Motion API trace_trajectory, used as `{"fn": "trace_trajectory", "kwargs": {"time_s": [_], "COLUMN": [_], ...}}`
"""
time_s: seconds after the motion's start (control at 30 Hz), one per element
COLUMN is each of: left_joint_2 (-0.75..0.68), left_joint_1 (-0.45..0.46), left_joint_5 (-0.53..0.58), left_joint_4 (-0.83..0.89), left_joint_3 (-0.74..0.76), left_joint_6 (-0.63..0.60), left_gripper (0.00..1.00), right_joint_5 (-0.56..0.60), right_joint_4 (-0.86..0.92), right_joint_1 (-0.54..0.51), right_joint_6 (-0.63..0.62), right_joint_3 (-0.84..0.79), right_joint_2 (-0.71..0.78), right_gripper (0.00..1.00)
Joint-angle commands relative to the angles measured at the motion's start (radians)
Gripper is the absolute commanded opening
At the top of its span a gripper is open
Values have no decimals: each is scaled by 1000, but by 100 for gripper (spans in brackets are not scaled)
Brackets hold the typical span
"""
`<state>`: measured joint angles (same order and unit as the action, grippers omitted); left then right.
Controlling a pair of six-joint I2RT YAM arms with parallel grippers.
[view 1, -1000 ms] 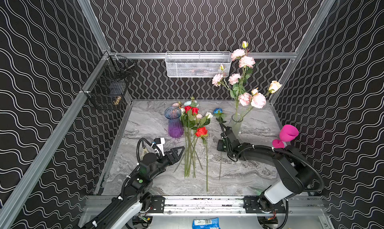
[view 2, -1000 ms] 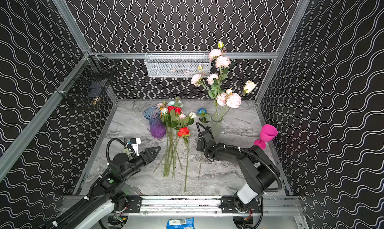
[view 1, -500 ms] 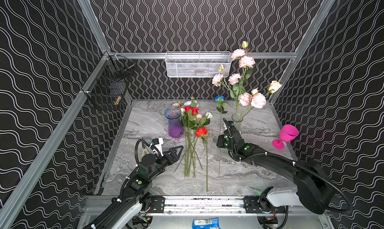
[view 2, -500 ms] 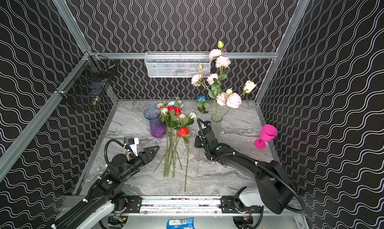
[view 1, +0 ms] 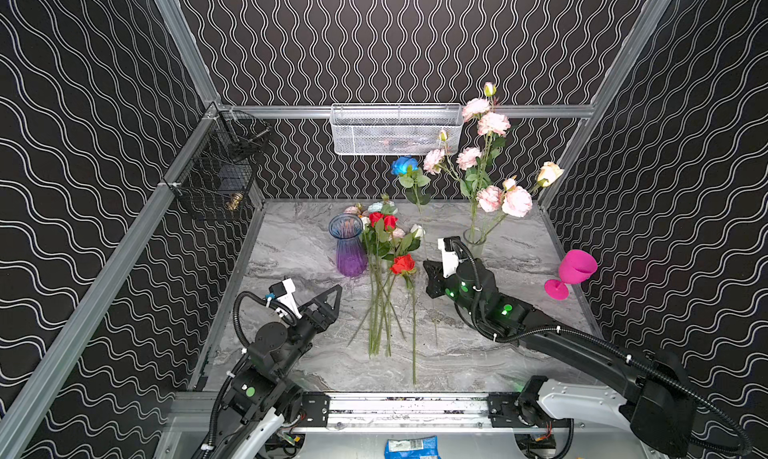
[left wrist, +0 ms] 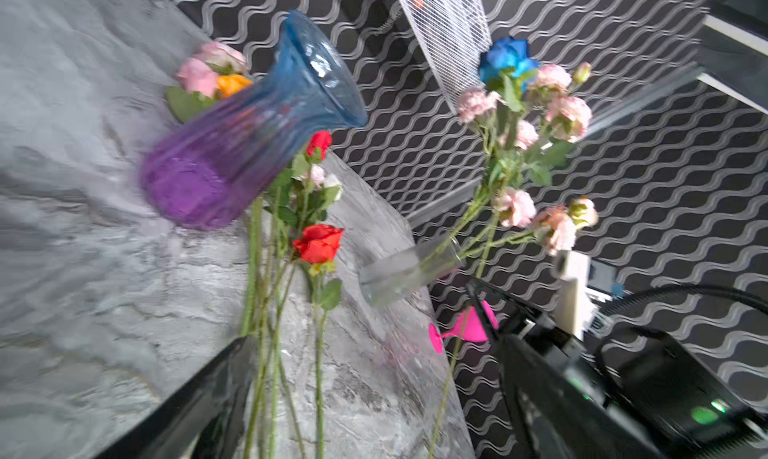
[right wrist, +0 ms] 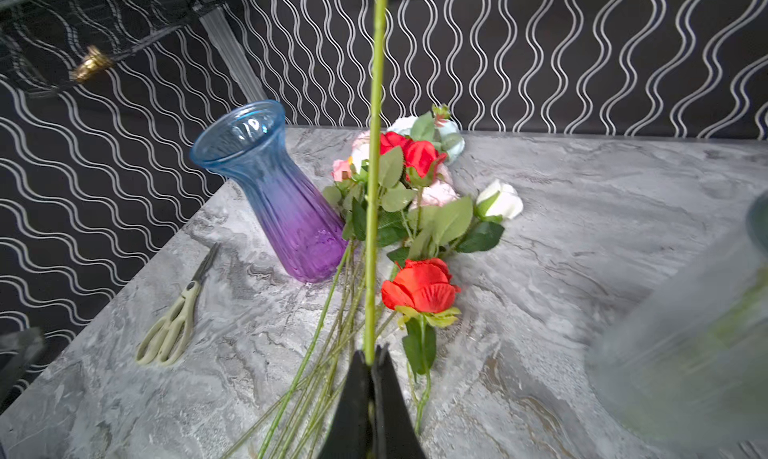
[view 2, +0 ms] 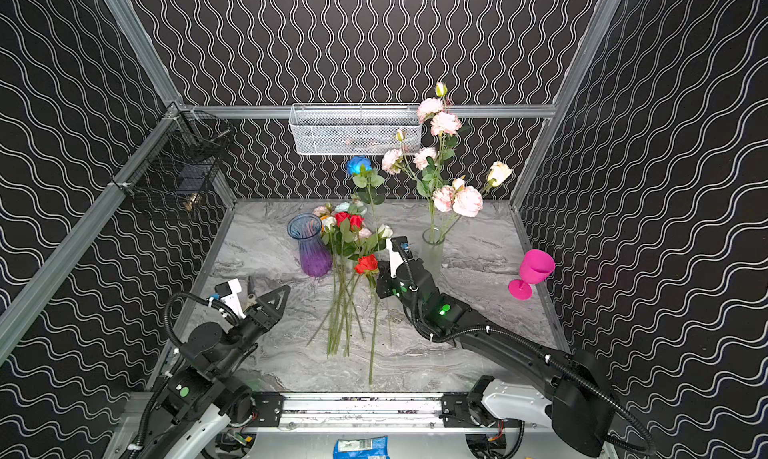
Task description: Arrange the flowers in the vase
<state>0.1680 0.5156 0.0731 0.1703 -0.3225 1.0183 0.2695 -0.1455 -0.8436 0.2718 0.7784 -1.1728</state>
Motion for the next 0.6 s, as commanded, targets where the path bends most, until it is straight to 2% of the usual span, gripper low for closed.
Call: {"fn": "trace_trajectory", "kwargs": {"time_s": [0.0, 0.1, 0.33, 0.57], "left_joint_2": [-12, -1, -4, -81], "left_joint_1": [0, 0, 1, 1], "left_joint_5": [65, 83, 137, 178], "left_joint_4": [101, 147, 198, 196], "left_joint_3": [-16, -19, -18, 41], "left_joint_6": [4, 61, 118, 160], "left_gripper": [95, 99, 98, 96], "right_joint_5": [-26, -19, 0, 2], "right_joint_4": [-97, -93, -150, -240], "right_joint_1": [-8, -22, -36, -38], "right_joint_6": [-50, -71, -132, -153], "right_joint_3": [-2, 28, 56, 63], "right_joint_2": [11, 9, 3, -31], "right_gripper": [0, 0, 0, 0]}}
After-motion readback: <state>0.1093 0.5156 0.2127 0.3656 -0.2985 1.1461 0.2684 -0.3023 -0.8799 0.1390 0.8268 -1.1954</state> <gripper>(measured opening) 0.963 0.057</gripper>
